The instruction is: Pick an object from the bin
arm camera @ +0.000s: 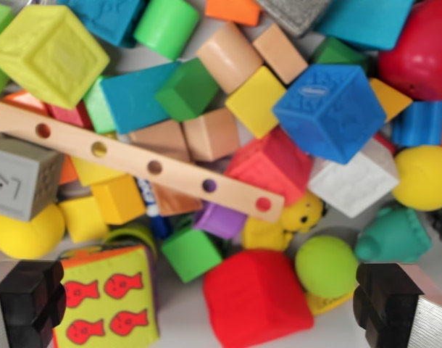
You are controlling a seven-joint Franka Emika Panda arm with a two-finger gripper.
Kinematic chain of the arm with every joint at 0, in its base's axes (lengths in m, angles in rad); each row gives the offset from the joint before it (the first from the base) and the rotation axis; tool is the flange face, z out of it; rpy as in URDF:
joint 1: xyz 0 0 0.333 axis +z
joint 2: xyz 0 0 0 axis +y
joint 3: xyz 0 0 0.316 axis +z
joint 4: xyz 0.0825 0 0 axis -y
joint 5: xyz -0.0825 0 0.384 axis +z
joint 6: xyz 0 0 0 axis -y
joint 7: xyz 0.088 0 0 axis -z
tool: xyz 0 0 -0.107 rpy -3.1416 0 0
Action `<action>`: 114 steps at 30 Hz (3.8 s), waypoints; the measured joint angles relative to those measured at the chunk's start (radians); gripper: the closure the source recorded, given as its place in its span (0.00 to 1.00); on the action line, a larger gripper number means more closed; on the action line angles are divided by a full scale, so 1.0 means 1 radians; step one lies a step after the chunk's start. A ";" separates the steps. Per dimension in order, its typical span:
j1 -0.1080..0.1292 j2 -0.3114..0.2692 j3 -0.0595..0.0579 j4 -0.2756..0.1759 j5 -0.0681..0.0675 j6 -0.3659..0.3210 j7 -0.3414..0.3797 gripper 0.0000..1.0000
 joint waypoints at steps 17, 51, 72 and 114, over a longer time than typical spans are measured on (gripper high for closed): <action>0.047 -0.075 0.045 -0.160 0.012 0.081 0.077 0.00; 0.151 -0.034 0.134 -0.387 0.056 0.340 0.227 0.00; 0.148 0.147 0.128 -0.397 -0.008 0.536 0.274 0.00; 0.148 0.145 0.126 -0.395 -0.008 0.538 0.275 1.00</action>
